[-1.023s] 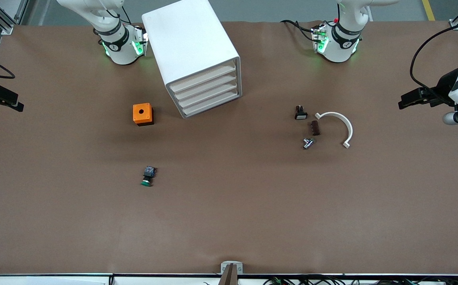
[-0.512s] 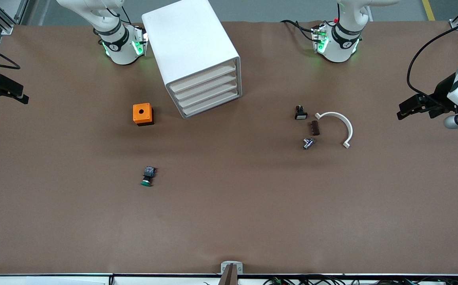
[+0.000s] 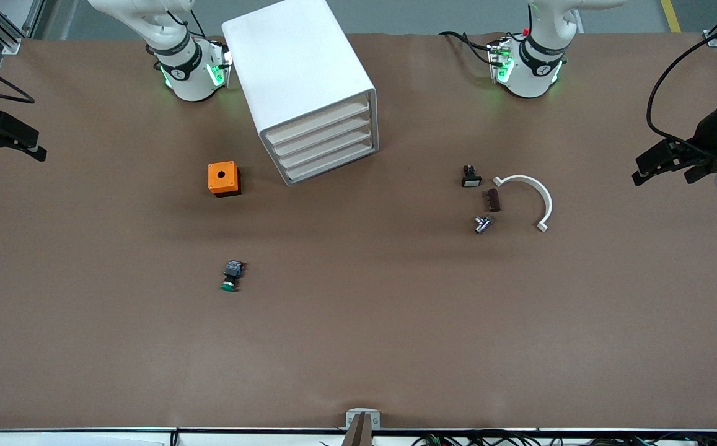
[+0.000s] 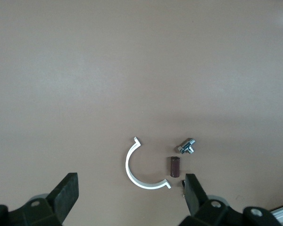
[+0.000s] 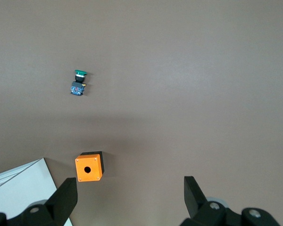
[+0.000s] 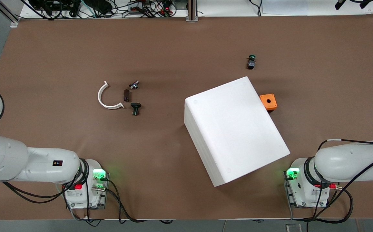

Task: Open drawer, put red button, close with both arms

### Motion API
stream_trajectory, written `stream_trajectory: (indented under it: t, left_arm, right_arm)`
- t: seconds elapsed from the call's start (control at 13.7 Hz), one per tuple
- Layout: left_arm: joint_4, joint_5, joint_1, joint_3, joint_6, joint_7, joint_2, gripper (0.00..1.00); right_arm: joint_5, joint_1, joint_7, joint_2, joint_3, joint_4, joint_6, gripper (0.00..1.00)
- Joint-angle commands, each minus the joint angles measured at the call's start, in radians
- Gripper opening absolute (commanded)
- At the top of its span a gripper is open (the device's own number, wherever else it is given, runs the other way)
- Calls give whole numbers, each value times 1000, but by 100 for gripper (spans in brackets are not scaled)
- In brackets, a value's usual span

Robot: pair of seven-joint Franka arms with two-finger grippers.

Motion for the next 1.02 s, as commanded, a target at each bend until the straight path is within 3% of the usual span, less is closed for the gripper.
stream_trajectory:
  t: [0.0, 0.95]
  left_arm:
    - [31, 35, 2, -35, -6, -11, -6, 99]
    - [74, 28, 12, -49, -49, -49, -6, 99]
  right_arm:
    - [-4, 1, -9, -100, -1, -118, 42, 100]
    - [-29, 2, -28, -103, 2, -114, 33, 100]
